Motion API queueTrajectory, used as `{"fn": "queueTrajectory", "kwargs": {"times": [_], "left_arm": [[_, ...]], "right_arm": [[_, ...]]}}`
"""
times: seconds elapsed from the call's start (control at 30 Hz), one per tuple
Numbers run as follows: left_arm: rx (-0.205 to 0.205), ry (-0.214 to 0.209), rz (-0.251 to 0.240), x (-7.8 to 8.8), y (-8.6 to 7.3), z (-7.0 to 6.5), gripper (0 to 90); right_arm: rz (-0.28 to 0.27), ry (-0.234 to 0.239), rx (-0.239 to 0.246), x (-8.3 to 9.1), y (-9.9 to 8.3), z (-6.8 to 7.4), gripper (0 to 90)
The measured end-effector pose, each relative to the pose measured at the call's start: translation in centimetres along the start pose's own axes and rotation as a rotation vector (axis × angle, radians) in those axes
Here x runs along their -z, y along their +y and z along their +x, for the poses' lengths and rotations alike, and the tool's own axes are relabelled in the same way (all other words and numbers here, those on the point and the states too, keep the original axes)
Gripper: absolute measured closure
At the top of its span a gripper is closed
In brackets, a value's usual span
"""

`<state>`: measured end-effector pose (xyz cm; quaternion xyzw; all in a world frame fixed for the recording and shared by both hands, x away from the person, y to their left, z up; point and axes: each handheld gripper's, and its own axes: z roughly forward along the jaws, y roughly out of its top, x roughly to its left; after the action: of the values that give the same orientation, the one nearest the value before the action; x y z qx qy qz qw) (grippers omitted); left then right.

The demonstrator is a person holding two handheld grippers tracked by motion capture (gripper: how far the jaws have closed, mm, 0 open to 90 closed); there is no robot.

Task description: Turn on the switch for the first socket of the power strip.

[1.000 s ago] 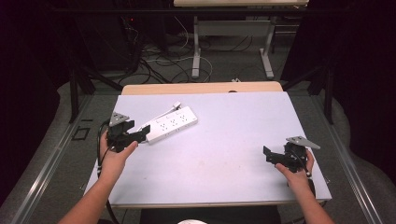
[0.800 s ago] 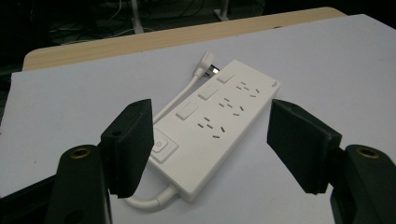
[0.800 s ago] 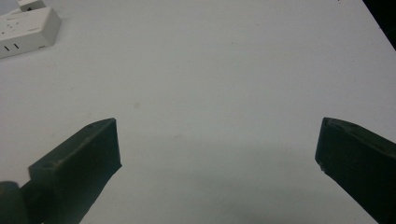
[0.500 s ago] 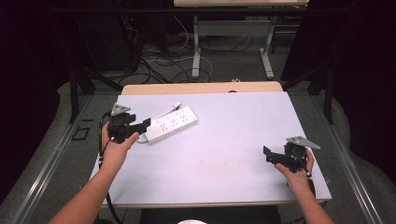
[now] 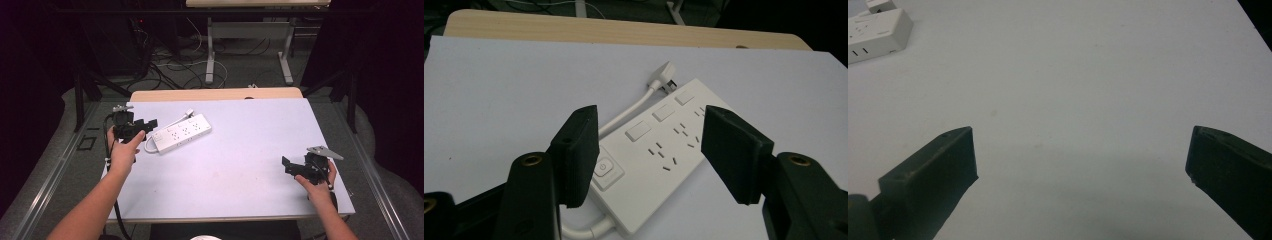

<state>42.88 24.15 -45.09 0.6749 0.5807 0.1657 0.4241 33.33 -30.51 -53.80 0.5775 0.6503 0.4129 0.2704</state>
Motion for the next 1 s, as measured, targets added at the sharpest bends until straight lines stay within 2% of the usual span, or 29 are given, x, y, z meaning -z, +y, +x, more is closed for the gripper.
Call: {"fn": "queueTrajectory", "kwargs": {"times": [0.03,0.1,0.17,0.33,0.47,0.53,0.57,0.63,0.67,0.73,0.77,0.83,1.0], "left_arm": [[0.016,-0.003,-0.004,-0.2,0.1,0.0,41.5],[0.009,0.002,0.019,-0.2,0.3,0.3,42.3],[0.032,0.011,0.021,-0.7,0.5,0.3,43.2],[0.028,0.015,0.032,-1.2,0.7,0.6,45.5],[0.045,0.021,0.043,-1.9,0.9,0.6,47.2],[0.030,0.024,0.068,-2.1,1.0,0.7,48.6],[0.040,0.025,0.054,-2.4,1.0,0.6,49.1],[0.035,0.030,0.079,-2.7,1.0,0.6,50.3],[0.030,0.041,0.069,-3.0,1.0,0.6,50.5],[0.030,0.041,0.097,-3.3,1.0,0.5,51.2],[0.029,0.048,0.087,-3.5,0.9,0.5,51.2],[0.024,0.053,0.106,-3.8,0.9,0.6,52.5],[0.038,0.073,0.122,-4.7,0.8,0.7,55.0]], "right_arm": [[0.002,0.002,0.000,0.0,0.0,0.0,0.0],[0.000,0.002,-0.001,0.0,0.0,0.0,0.0],[0.003,0.002,-0.009,0.0,0.0,0.0,0.0],[-0.001,0.006,-0.011,-0.1,0.0,0.0,0.0],[0.001,0.007,-0.014,-0.1,0.0,-0.1,0.0],[0.000,0.003,-0.016,-0.1,-0.1,0.0,0.0],[-0.001,0.008,-0.009,-0.2,-0.1,-0.1,0.0],[0.009,0.006,-0.008,-0.1,-0.1,-0.1,0.0],[0.009,0.007,-0.008,-0.1,-0.1,-0.1,0.0],[0.010,0.007,-0.010,-0.1,-0.1,-0.2,0.0],[0.010,0.007,-0.010,-0.1,-0.1,-0.2,0.0],[0.004,0.009,-0.016,-0.2,-0.1,-0.2,0.0],[-0.004,0.005,-0.020,-0.3,-0.1,-0.2,0.0]]}}
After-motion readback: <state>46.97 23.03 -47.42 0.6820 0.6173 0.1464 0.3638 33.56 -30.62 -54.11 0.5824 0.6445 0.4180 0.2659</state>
